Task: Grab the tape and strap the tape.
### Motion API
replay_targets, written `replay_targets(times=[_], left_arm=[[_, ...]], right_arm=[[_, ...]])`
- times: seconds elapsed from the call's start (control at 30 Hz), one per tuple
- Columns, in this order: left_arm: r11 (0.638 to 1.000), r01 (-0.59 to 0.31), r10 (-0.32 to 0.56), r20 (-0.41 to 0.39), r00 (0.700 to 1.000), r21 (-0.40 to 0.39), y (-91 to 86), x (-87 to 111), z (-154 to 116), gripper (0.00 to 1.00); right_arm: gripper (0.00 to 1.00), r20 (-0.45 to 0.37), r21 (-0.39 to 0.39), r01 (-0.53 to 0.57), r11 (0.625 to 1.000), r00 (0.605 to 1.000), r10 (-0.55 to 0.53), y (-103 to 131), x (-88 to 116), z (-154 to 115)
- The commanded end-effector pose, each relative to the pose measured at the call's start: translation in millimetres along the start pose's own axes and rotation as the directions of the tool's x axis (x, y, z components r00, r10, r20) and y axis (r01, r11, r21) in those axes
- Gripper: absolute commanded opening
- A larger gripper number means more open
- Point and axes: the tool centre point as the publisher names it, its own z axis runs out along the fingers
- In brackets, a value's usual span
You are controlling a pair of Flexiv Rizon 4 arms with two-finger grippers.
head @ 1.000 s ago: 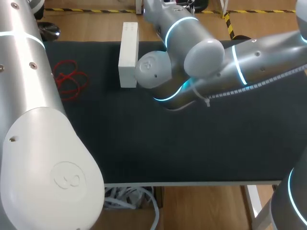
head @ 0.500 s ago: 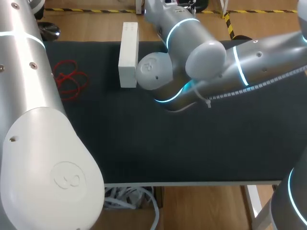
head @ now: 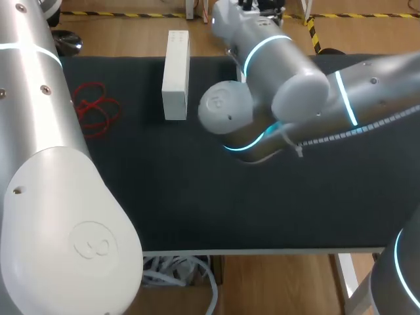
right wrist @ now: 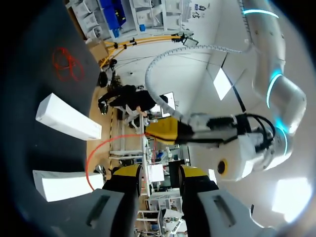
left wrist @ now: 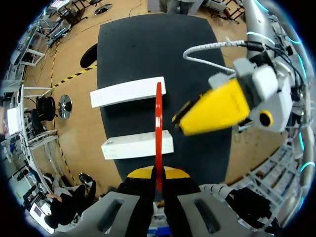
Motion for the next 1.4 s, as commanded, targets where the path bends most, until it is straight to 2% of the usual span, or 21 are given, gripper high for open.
replay_targets(times=[0.03,0.4,0.53,0.73,0.8,0.83,0.87,0.9,1.4], left_arm=[[1.000,0.001,-0.001,-0.008,1.000,-0.005,-1.0,-2.6,-2.7,0.00],[1.000,0.001,-0.001,-0.008,1.000,-0.005,-1.0,-2.6,-2.7,0.00],[1.000,0.001,-0.001,-0.008,1.000,-0.005,-1.0,-2.6,-2.7,0.00],[1.000,0.001,-0.001,-0.008,1.000,-0.005,-1.0,-2.6,-2.7,0.00],[1.000,0.001,-0.001,-0.008,1.000,-0.005,-1.0,-2.6,-2.7,0.00],[1.000,0.001,-0.001,-0.008,1.000,-0.005,-1.0,-2.6,-2.7,0.00],[1.000,0.001,-0.001,-0.008,1.000,-0.005,-1.0,-2.6,-2.7,0.00],[1.000,0.001,-0.001,-0.008,1.000,-0.005,-1.0,-2.6,-2.7,0.00],[1.000,0.001,-0.001,-0.008,1.000,-0.005,-1.0,-2.6,-2.7,0.00]], right_arm=[[0.30,0.000,0.003,0.004,1.000,1.000,-0.004,-18.9,-9.9,-15.6],[0.25,0.094,0.117,0.012,0.993,0.995,-0.023,-84.9,-37.3,-22.3],[0.22,0.097,0.129,0.013,0.992,0.995,-0.026,-93.1,-37.3,-20.2],[0.21,0.097,0.113,0.001,0.994,0.995,-0.012,-92.3,-34.9,-13.0],[0.30,0.095,0.097,-0.001,0.995,0.995,-0.008,-89.7,-34.0,-10.7],[0.43,0.100,0.078,-0.009,0.997,0.995,0.001,-88.3,-34.1,-10.1],[0.92,0.098,0.071,-0.007,0.997,0.995,0.000,-87.1,-34.2,-9.3],[1.00,0.100,0.057,-0.011,0.998,0.995,0.005,-86.3,-34.3,-8.4],[1.00,0.104,0.050,-0.018,0.999,0.995,0.012,-85.1,-34.5,-7.8]])
